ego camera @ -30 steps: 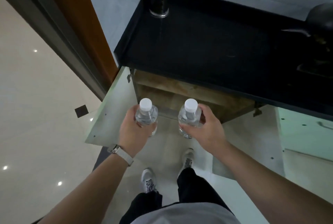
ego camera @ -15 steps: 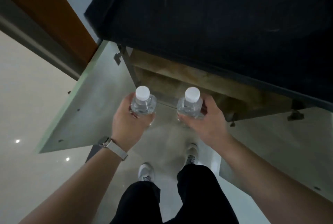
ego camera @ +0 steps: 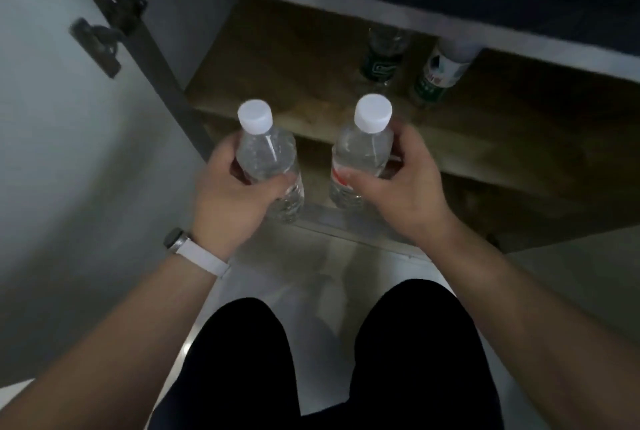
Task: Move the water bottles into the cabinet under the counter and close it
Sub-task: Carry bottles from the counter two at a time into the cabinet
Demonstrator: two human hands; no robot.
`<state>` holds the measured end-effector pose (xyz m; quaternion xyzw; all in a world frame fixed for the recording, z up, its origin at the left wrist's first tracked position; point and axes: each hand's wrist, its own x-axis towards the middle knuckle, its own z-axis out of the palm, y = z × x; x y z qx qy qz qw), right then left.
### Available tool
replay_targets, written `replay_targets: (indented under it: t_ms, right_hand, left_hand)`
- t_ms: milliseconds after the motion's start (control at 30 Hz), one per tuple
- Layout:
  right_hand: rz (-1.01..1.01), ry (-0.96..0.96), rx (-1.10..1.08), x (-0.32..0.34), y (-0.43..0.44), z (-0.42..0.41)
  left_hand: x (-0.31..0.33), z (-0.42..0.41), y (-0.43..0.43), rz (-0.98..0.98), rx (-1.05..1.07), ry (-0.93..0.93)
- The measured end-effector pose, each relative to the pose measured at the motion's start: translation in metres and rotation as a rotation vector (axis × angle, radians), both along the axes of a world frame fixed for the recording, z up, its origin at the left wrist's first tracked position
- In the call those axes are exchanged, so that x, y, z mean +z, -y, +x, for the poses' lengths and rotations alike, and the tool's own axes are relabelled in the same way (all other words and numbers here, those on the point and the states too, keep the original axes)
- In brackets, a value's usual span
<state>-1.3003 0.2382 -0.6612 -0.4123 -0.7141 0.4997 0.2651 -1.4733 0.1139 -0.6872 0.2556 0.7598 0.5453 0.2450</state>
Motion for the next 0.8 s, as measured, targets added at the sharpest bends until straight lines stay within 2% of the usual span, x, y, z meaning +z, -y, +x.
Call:
replay_targets:
  t_ms: [167,400,600,800]
  right_hand:
    - [0.039,-0.103,-0.005,-0.026,-0.026,-0.008]
    - [0.123,-0.199,-0.060,-0.017,-0.049,-0.024]
    - [0.129,-0.199,-0.070,0.001,-0.073,-0.048]
    - [0.079,-0.192,-0.063,0.001,-0.096,-0.080]
  left_hand:
    - [-0.017,-0.013,-0.028,0.096,0.001,-0.098]
    - [0.012,-0.029,-0.054,0.173,-0.011,-0.198]
    - [0.034,-0.045,-0.079,0.190,0.046,-0.227]
    - [0.030,-0.064,-0.104,0.159,0.064,-0.245]
